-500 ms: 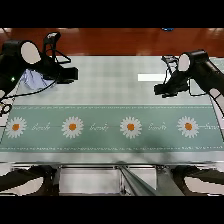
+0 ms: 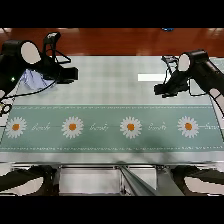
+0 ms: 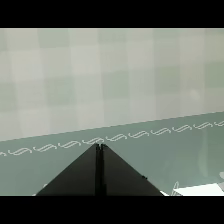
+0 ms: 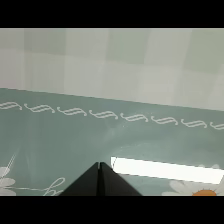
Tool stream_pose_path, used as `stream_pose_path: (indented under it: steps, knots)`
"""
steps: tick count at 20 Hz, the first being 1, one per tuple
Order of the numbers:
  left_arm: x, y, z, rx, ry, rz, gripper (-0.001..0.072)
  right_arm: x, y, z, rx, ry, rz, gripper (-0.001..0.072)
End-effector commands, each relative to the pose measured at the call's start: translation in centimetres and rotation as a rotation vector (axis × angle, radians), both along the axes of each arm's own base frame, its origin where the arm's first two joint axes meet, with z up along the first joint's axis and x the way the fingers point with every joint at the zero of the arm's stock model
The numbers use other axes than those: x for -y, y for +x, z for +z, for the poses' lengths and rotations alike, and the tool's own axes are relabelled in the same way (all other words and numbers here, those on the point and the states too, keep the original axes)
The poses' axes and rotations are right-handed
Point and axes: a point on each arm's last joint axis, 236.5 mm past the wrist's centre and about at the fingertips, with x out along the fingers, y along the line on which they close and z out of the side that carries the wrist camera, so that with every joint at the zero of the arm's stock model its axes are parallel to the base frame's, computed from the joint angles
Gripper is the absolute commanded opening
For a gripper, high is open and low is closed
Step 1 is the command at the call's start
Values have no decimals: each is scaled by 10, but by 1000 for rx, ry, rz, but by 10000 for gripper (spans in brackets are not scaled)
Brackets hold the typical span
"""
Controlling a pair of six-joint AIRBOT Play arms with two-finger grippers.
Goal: Fold the shirts.
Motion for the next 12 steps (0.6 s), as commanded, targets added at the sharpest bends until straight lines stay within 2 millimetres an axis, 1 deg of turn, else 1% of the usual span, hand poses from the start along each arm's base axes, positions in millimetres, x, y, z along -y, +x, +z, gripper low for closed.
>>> stream_pose_path:
  steps: [1, 5, 6, 8, 10, 11, 12]
  knots:
    - [0, 0, 0, 0, 0, 0, 20, 0, 0, 0, 0, 0, 0, 24]
    - [0, 0, 0, 0, 0, 0, 20, 0, 0, 0, 1, 0, 0, 24]
    - [0, 1, 0, 6, -1, 0, 20, -1, 6, 1, 23, 5, 1, 24]
    - [2, 16, 7, 73, -15, 4, 20, -7, 31, 5, 132, 30, 8, 24]
    - [4, 36, 19, 165, -41, 20, 21, -13, 48, 10, 209, 53, 5, 33]
    - [3, 48, 27, 224, -48, 30, 22, -14, 57, 13, 249, 58, 8, 150]
    - [-2, 64, 38, 304, -44, 42, 85, -14, 64, 15, 278, 60, 10, 427]
